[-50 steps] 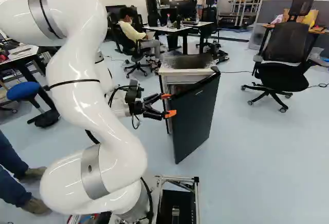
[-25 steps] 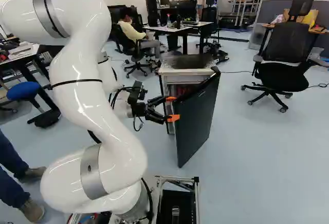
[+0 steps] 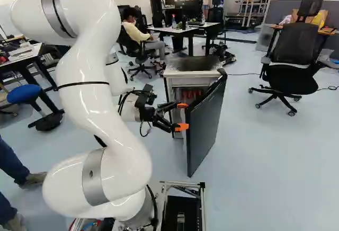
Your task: Grab a drink from the fridge
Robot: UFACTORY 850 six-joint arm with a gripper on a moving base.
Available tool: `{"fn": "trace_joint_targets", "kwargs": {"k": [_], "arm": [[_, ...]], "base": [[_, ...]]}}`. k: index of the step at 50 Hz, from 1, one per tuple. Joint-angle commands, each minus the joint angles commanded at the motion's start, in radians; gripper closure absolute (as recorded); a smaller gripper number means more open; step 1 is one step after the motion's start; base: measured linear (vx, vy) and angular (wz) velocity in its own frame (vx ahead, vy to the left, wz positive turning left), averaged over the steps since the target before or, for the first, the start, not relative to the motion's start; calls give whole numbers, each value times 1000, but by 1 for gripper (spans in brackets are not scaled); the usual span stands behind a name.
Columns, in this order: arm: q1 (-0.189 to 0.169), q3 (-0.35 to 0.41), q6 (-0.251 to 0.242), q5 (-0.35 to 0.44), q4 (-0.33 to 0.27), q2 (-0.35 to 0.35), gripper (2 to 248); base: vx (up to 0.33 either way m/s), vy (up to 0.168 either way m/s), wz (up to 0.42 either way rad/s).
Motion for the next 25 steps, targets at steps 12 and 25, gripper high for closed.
{"fn": "trace_joint_targets", "kwargs": {"k": [12,25], "arm": [[-47,-9,0,-22,32,0,3],[-105,-26,0,-44,67,0,3]], "base": [[0,0,0],[0,0,0]]}}
